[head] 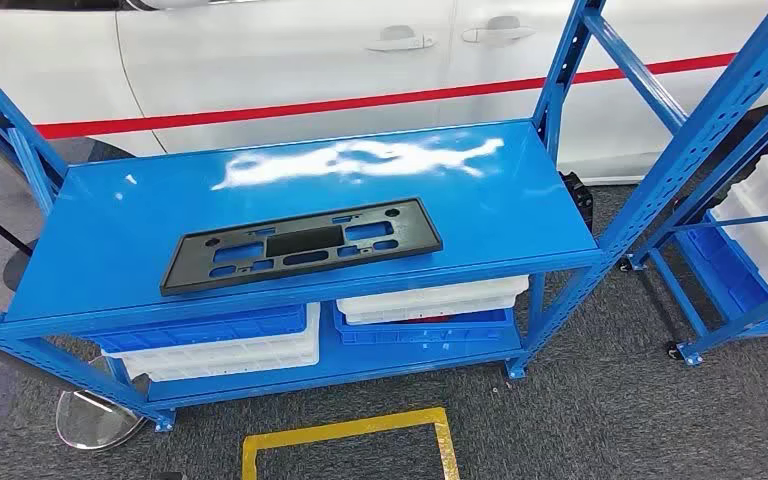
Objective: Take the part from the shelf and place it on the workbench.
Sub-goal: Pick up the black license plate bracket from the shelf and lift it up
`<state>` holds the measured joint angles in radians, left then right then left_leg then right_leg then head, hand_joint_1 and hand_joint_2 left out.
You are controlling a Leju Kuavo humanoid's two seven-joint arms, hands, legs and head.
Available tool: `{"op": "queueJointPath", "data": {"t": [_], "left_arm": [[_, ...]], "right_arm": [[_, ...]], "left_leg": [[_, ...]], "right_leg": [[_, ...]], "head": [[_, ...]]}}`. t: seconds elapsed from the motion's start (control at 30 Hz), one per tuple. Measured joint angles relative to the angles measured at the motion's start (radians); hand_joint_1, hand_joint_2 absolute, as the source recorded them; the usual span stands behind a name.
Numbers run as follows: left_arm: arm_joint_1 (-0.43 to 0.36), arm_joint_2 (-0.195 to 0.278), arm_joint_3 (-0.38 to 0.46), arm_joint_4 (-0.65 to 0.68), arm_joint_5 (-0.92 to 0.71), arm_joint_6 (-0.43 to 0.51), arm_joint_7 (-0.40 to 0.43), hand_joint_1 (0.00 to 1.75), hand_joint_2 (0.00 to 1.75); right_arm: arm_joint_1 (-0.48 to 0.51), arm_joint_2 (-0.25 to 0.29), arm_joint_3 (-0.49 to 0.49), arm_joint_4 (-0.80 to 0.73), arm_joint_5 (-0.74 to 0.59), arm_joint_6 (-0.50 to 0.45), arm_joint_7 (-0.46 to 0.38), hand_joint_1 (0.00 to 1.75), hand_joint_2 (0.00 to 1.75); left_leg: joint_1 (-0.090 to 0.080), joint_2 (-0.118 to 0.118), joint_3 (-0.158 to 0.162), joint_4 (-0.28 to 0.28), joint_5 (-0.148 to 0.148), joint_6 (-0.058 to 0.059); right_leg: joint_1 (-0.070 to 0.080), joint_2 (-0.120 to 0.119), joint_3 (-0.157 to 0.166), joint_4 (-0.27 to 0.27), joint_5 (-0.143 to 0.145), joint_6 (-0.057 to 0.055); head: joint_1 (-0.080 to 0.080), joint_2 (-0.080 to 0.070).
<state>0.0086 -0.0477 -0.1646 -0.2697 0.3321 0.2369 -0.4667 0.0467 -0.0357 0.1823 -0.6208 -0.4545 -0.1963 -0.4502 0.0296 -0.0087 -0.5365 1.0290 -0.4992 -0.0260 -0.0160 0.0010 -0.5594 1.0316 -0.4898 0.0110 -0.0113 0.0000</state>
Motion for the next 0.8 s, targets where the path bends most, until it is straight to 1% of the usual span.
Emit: {"op": "queueJointPath", "data": {"t": [0.07,0.23,0.47,0.6,0.8], "left_arm": [[0.000,0.000,-0.004,0.002,0.000,0.001,-0.002,0.00,0.00],[-0.003,-0.001,-0.020,0.011,0.000,0.007,-0.009,0.00,0.00],[-0.007,-0.001,-0.049,0.024,0.000,0.011,-0.009,0.00,0.00],[-0.010,-0.001,-0.065,0.032,-0.001,0.014,-0.008,0.00,0.00],[-0.014,-0.001,-0.091,0.041,-0.005,0.018,-0.008,0.00,0.00]], "right_arm": [[0.005,0.002,-0.009,-0.035,0.013,0.003,-0.006,0.00,0.00],[0.024,0.011,-0.034,-0.212,0.081,0.012,-0.035,0.00,0.00],[0.049,0.011,-0.034,-0.467,0.191,-0.006,-0.072,0.00,0.00],[0.061,0.008,-0.021,-0.607,0.257,-0.026,-0.092,0.00,0.00],[0.072,-0.006,0.028,-0.809,0.369,-0.055,-0.122,0.00,0.00]], "left_leg": [[0.000,0.000,0.000,0.000,0.000,0.000],[0.000,0.000,0.000,0.000,0.000,0.000],[0.000,0.000,0.000,0.000,0.000,0.000],[0.000,0.000,0.000,0.000,0.000,0.000],[0.000,0.000,0.000,0.000,0.000,0.000]], "right_leg": [[0.000,0.000,0.000,0.000,0.000,0.000],[0.000,0.000,0.000,0.000,0.000,0.000],[0.000,0.000,-0.001,0.000,0.000,0.000],[0.000,0.000,-0.001,0.000,0.000,0.000],[0.000,0.000,-0.001,0.000,0.000,0.000]], "head": [[0.000,0.000],[0.000,0.000],[0.000,0.000],[0.000,0.000],[0.000,0.000]]}}
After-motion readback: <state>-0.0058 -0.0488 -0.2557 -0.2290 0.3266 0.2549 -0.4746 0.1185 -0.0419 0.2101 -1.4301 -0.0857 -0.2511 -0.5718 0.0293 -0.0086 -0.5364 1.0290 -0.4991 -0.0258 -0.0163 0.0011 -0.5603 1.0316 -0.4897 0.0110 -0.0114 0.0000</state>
